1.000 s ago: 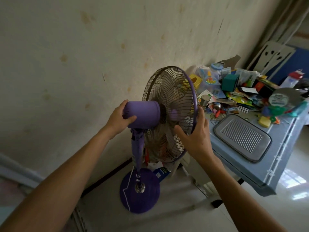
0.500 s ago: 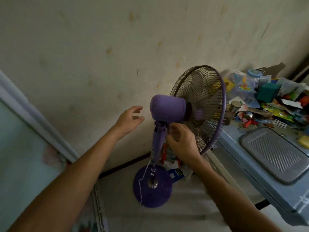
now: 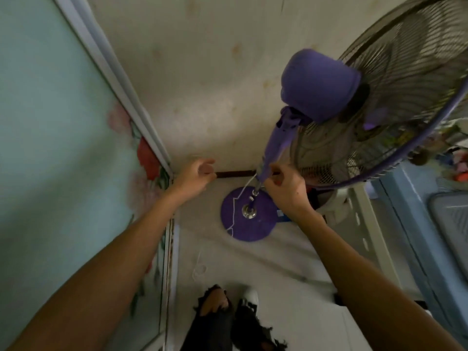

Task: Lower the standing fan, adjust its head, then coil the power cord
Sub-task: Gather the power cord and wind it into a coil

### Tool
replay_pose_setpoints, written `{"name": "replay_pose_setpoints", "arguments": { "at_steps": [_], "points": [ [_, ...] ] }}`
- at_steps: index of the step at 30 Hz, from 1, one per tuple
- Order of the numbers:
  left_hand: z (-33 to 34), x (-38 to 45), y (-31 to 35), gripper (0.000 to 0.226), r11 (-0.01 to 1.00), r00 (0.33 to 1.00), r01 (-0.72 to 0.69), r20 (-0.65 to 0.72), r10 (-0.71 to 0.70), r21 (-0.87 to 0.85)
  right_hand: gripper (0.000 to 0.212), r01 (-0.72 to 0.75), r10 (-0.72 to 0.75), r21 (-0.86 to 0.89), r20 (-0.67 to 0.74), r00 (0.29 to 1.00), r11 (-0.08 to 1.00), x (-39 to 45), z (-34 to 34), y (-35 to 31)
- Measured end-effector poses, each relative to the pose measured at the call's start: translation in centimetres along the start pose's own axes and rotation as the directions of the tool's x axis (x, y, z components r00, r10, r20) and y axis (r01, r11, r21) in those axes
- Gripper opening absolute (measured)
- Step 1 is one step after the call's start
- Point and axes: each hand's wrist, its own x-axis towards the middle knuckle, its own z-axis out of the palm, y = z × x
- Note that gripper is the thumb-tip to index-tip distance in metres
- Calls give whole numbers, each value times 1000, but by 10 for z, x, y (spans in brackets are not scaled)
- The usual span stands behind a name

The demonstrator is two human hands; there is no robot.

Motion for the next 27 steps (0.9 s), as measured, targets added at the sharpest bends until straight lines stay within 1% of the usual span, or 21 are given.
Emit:
{"name": "replay_pose_setpoints", "arguments": {
  "at_steps": [4, 6, 8, 11, 14, 15, 18, 21, 23, 25, 27],
  "points": [
    [7, -5, -33, 38, 998, 998, 58, -28, -57, 28, 37, -99, 98, 4, 63, 993, 995, 5, 27, 25],
    [9, -4, -45, 38, 997, 998, 51, -27, -49, 56, 36, -144, 143, 3, 89, 986, 990, 5, 38, 35],
    [14, 7, -73, 37, 994, 998, 67, -1, -67, 83, 33, -196, 195, -7, 140, 971, 981, 6, 63, 55],
    [30, 43, -129, 31, 981, 995, 69, 56, -80, 182, 25, -250, 248, -14, 192, 950, 968, 17, 110, 106],
    [56, 97, -195, 23, 959, 998, -7, 57, -10, 283, 26, -239, 245, -51, 193, 950, 970, 41, 160, 173],
    [74, 116, -227, 21, 951, 998, -50, 61, 33, 306, 28, -238, 245, -58, 190, 951, 969, 48, 185, 204],
    [125, 170, -291, 22, 919, 984, -168, 115, 135, 357, 28, -198, 204, -56, 151, 967, 979, 78, 246, 277],
    [166, 203, -320, 22, 898, 973, -230, 109, 203, 375, 31, -185, 193, -62, 166, 967, 981, 98, 291, 316],
    [196, 223, -342, 30, 872, 957, -289, 130, 259, 396, 31, -195, 209, -87, 193, 959, 977, 105, 327, 346],
    [216, 243, -356, 41, 815, 930, -365, 214, 298, 450, 32, -199, 226, -127, 256, 940, 972, 112, 354, 372],
    [228, 256, -362, 36, 758, 906, -419, 289, 311, 500, 38, -185, 216, -123, 328, 920, 975, 110, 374, 392]
  ]
}}
